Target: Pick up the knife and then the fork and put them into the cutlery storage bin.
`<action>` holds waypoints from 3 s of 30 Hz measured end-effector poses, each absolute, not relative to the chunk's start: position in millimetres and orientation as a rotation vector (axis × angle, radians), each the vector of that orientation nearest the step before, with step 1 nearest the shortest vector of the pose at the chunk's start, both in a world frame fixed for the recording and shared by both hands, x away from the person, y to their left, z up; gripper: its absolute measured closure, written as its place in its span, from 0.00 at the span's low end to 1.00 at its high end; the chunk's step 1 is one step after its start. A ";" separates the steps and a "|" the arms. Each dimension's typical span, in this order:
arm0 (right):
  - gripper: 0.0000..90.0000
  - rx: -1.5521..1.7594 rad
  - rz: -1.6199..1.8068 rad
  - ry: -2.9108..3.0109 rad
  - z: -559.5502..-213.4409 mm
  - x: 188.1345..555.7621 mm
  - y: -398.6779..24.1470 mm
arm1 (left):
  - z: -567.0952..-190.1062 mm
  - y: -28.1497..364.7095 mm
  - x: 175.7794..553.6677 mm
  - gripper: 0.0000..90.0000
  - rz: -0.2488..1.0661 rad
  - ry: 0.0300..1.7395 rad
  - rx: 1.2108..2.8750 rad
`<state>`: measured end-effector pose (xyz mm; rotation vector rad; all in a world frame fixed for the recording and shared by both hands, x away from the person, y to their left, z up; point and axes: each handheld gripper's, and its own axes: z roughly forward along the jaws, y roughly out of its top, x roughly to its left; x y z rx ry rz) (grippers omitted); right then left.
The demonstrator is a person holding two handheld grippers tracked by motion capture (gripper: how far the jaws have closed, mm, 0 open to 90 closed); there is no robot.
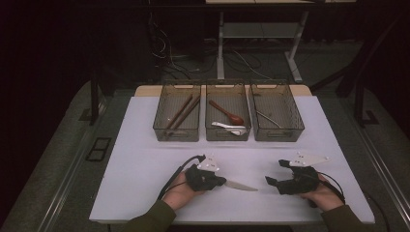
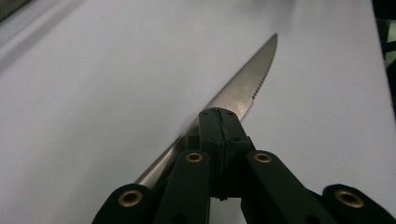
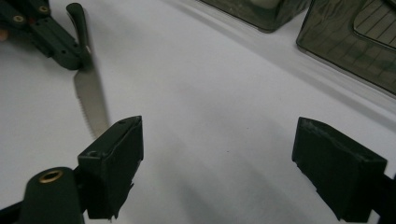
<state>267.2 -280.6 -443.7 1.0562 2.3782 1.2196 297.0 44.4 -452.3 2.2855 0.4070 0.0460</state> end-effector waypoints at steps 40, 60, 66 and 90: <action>0.18 0.981 1.289 2.394 -443.2 267.2 -281.3 | -449.4 73.6 321.4 0.76 0.087 0.424 2.314; 0.18 0.999 1.282 2.410 -444.2 268.4 -281.0 | -446.3 69.1 319.2 0.88 0.052 0.495 2.332; 0.18 1.009 1.284 2.411 -443.9 269.0 -281.9 | -444.2 67.7 316.3 0.88 0.057 0.503 2.313; 0.15 1.036 1.351 2.361 -414.6 275.0 -272.6 | -401.1 79.5 306.1 0.88 0.154 0.493 2.073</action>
